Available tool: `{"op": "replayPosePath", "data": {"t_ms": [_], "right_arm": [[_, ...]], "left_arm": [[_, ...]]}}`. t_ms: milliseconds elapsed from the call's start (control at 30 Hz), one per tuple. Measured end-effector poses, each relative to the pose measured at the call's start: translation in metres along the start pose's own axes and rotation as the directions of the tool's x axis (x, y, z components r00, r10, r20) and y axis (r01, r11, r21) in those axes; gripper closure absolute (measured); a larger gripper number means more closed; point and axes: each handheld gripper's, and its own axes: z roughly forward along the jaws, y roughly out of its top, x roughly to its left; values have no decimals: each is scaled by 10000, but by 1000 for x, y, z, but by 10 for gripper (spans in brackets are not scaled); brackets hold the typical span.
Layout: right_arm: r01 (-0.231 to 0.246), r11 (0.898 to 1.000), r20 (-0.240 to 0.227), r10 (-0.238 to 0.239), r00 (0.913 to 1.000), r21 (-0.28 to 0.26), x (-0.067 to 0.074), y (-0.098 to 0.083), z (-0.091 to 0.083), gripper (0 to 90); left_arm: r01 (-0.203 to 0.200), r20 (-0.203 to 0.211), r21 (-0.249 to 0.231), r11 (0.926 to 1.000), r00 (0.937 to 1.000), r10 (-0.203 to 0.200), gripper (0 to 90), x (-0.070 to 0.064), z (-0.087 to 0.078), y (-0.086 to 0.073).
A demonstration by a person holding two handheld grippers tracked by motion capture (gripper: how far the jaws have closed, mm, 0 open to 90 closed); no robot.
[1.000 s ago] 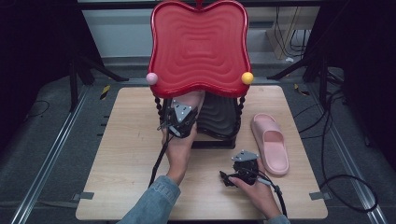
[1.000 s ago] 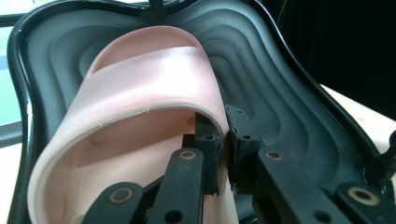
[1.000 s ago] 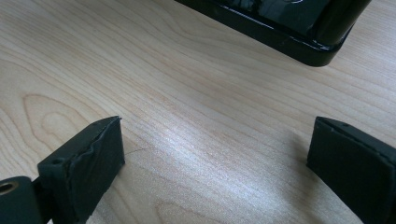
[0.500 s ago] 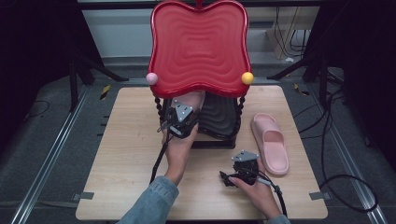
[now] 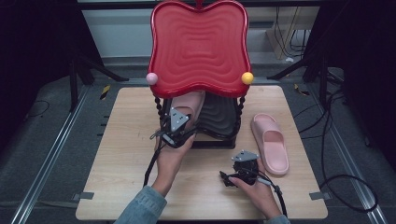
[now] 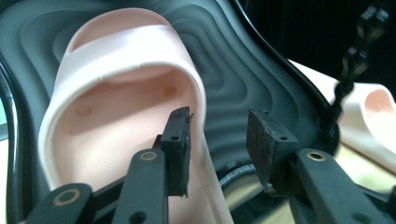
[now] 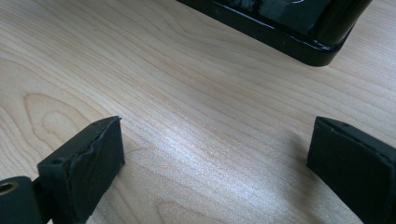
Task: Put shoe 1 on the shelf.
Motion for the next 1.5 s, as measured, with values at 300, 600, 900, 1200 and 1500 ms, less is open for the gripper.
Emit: {"op": "replayPosePath", "data": {"t_ms": [300,600,900,1200,1500], "right_arm": [[7,10000,8,-7,10000,-3,0,0,0,40],[7,10000,5,-7,10000,-1,0,0,0,40],[10,10000,7,-10,10000,-2,0,0,0,40],[8,10000,8,-8,10000,-3,0,0,0,40],[8,10000,7,-8,10000,-6,0,0,0,40]], "left_arm": [[-1146,471,271,9930,9925,1132,768,2,-34,-14],[-1504,812,519,9873,9860,1460,883,9,-59,-30],[-1535,1044,713,9856,9838,1457,898,8,-69,-49],[-1805,1220,1116,9772,9784,1668,900,10,-71,-70],[-1719,1258,1532,9731,9801,1534,900,11,-63,-82]]}}
